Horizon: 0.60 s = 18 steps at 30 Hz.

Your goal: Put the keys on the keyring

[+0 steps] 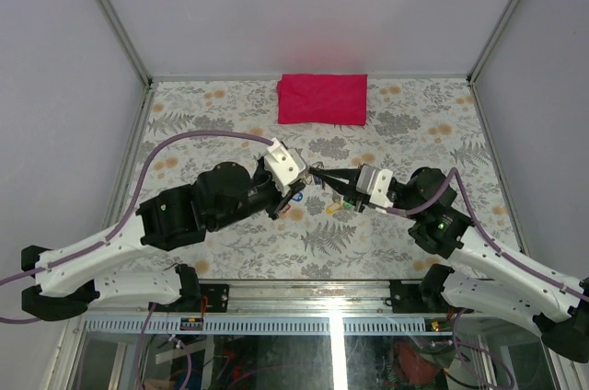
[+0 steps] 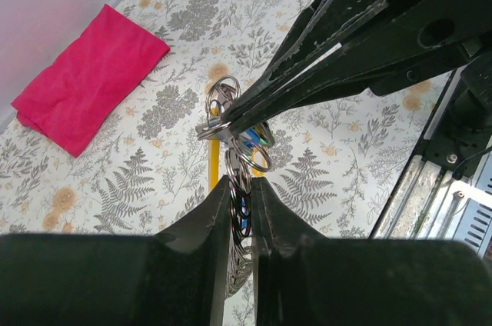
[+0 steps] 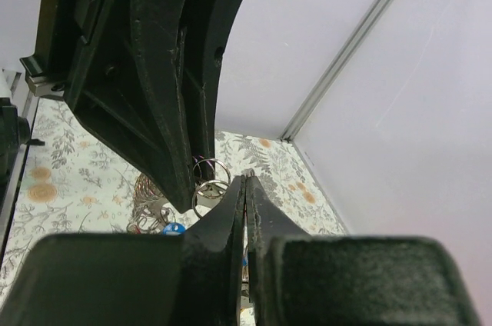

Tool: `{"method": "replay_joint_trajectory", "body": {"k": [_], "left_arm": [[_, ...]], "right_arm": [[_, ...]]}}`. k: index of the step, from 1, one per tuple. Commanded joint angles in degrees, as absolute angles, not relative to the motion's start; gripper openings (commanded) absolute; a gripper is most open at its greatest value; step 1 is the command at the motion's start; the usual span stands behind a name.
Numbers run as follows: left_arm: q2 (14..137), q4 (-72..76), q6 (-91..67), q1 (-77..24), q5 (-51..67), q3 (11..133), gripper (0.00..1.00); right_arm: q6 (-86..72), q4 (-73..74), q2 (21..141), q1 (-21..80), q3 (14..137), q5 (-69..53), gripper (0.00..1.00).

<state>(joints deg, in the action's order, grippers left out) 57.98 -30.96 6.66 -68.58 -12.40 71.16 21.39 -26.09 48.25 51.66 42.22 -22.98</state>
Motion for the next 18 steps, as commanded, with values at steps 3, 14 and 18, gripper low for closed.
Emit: {"method": "replay_joint_trajectory", "body": {"k": [3,14,18], "left_arm": [[55.6,-24.8,4.9,-69.0,-11.6,69.2,0.00],[54.4,-20.2,4.5,-69.0,-9.4,67.4,0.17],[53.9,-18.8,4.4,-69.0,-9.0,66.8,0.25]], "right_arm": [[17.2,-36.7,46.8,51.7,42.2,-18.8,0.00],[9.2,-45.2,47.5,51.8,40.5,-16.7,0.00],[8.1,-46.0,47.6,51.7,40.3,-16.7,0.00]]}}
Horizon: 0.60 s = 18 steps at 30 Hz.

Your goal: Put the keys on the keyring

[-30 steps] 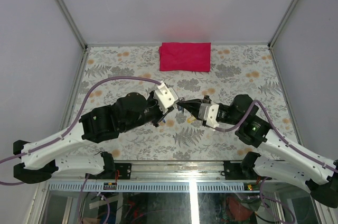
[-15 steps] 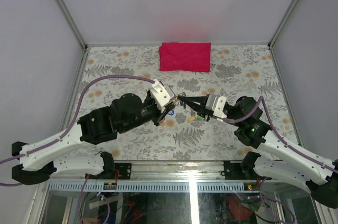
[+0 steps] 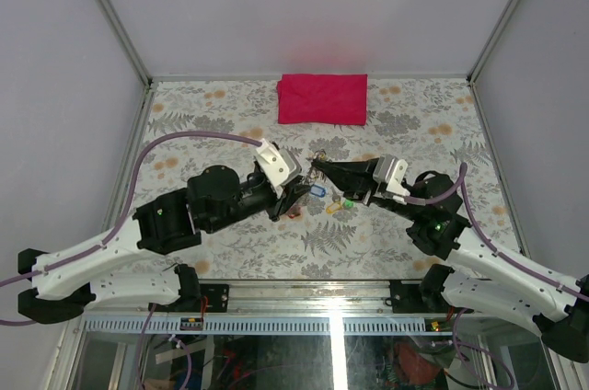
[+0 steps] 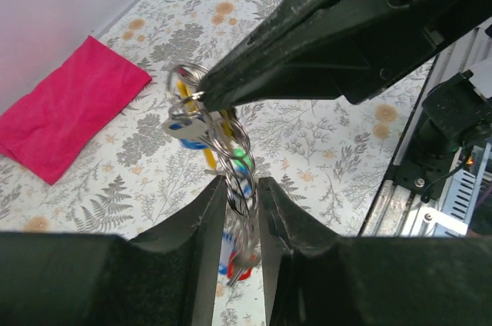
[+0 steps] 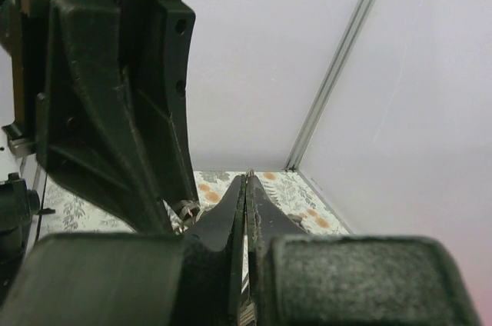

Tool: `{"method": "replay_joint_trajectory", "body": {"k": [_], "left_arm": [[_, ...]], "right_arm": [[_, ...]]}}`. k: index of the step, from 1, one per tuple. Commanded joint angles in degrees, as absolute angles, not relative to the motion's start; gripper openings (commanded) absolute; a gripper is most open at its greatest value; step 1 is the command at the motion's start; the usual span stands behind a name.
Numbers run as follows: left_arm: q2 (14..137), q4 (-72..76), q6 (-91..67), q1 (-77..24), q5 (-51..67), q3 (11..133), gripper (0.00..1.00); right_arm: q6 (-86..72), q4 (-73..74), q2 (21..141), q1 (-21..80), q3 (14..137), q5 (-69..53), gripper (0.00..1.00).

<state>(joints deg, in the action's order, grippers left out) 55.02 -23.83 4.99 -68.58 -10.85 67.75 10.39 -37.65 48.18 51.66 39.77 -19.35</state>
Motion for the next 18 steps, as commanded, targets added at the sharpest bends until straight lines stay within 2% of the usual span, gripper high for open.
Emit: {"method": "replay_joint_trajectory", "body": {"k": [1,6,10,14,18], "left_arm": [[53.7,-18.5,4.3,-69.0,-9.0,66.7,0.27],[52.3,-17.4,4.0,-68.9,-8.6,65.9,0.37],[49.9,-16.0,4.2,-69.0,-8.4,65.2,0.39],[45.6,-11.7,5.5,-69.0,-6.1,62.3,0.49],[41.2,-6.1,6.3,-69.0,-4.8,58.8,0.51]], "right_arm": [[8.0,-46.2,47.5,51.8,40.2,-16.5,0.00],[7.2,-47.2,46.9,51.7,39.5,-16.0,0.00],[6.7,-47.9,45.8,51.7,38.6,-15.9,0.00],[4.2,-50.3,44.4,51.8,37.0,-17.9,0.00],[0.0,-53.2,43.5,51.7,36.3,-21.7,0.00]]}}
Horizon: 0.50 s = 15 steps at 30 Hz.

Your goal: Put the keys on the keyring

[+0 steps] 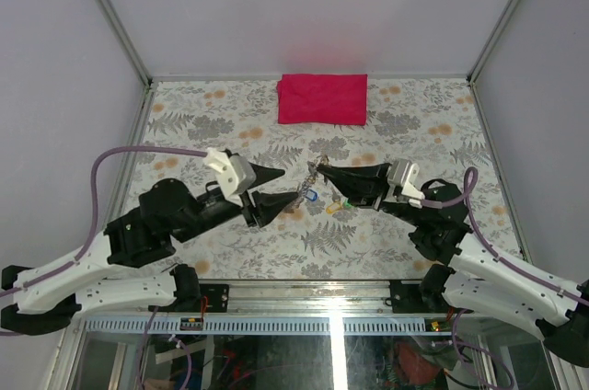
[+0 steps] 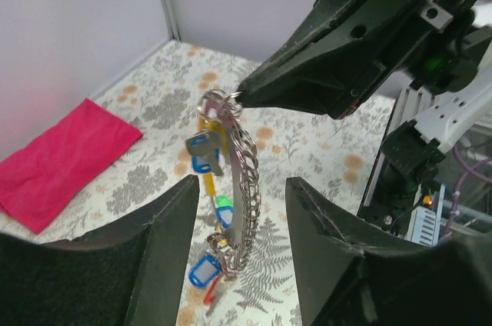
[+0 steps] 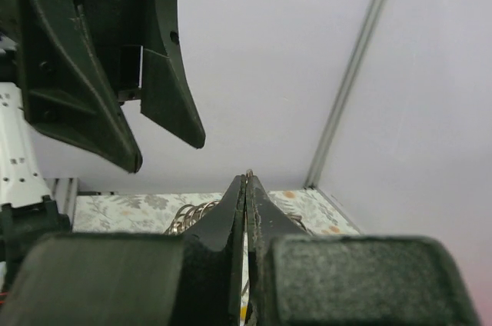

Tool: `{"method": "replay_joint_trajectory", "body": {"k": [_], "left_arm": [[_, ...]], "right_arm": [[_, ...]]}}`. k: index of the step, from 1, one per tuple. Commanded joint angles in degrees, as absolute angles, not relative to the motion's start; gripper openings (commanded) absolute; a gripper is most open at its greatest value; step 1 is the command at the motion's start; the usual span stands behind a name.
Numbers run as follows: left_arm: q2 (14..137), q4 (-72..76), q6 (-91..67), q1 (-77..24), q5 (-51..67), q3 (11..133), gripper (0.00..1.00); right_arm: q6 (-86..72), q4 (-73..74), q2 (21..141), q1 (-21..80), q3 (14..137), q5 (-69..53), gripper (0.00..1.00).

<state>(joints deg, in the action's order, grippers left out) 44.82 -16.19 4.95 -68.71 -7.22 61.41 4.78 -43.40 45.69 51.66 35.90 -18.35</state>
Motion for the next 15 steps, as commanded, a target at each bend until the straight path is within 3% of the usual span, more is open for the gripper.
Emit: {"method": "replay_joint_trajectory", "body": {"k": [1,15], "left_arm": [[40.4,-4.9,6.6,-69.0,-4.1,58.3,0.50],[41.4,2.8,9.9,-68.9,7.3,57.9,0.40]], "right_arm": [[-1.4,-54.2,43.2,51.7,36.1,-22.5,0.00],[-11.9,-62.5,43.7,51.7,36.1,-30.6,0.00]]}}
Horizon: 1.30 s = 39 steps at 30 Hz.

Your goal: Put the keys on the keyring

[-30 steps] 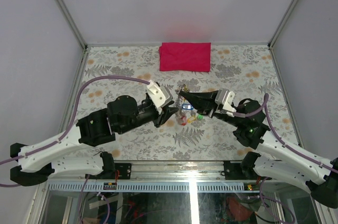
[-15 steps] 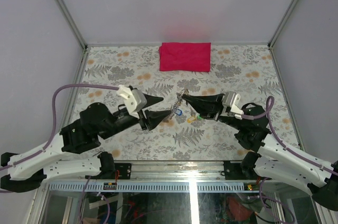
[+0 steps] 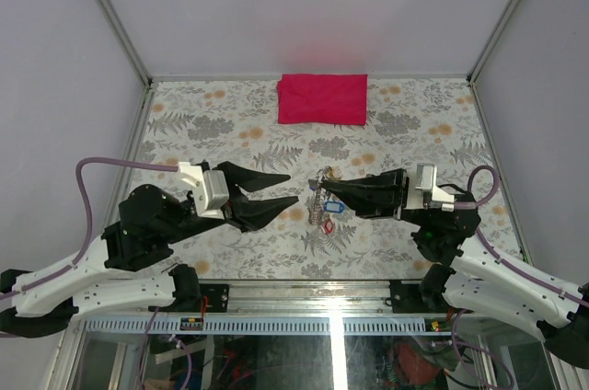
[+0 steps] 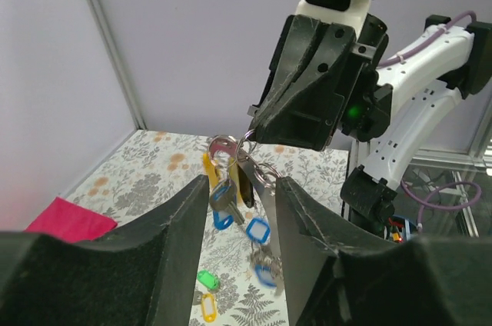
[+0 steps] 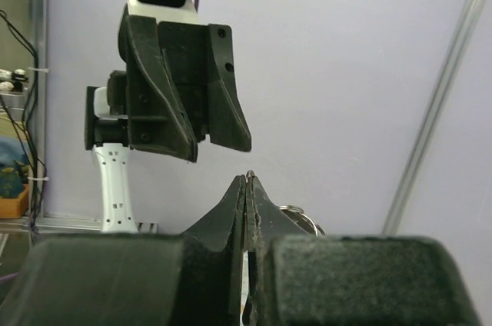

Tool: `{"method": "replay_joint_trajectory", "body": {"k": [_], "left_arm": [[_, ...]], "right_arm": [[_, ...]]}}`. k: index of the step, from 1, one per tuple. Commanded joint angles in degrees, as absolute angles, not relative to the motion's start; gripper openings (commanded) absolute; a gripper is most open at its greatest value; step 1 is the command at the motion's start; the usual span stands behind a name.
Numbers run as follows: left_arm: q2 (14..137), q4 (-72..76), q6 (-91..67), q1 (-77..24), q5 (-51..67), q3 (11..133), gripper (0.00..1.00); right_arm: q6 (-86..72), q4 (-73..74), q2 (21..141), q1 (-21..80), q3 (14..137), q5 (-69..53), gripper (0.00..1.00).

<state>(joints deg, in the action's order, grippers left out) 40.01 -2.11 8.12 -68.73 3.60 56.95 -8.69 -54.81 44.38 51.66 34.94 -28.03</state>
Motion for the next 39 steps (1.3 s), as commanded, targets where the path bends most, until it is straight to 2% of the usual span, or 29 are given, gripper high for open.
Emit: {"method": "replay_joint_trajectory", "body": {"k": [1,19,29,39], "left_arm": [[41.8,2.8,10.0,-69.0,7.7,58.2,0.39],[45.6,2.2,11.8,-69.0,13.2,61.3,0.27],[48.8,-7.6,15.3,-69.0,13.4,66.7,0.21],[49.0,-13.7,17.6,-68.9,13.4,69.1,0.24]], "right_arm": [[-12.0,-62.5,43.8,51.7,36.2,-31.1,0.00],[-13.4,-61.2,44.5,51.8,37.6,-35.7,0.00],[-12.6,-58.7,43.7,51.7,38.3,-36.4,0.00],[-12.4,-58.3,43.4,51.7,38.7,-36.4,0.00]]}}
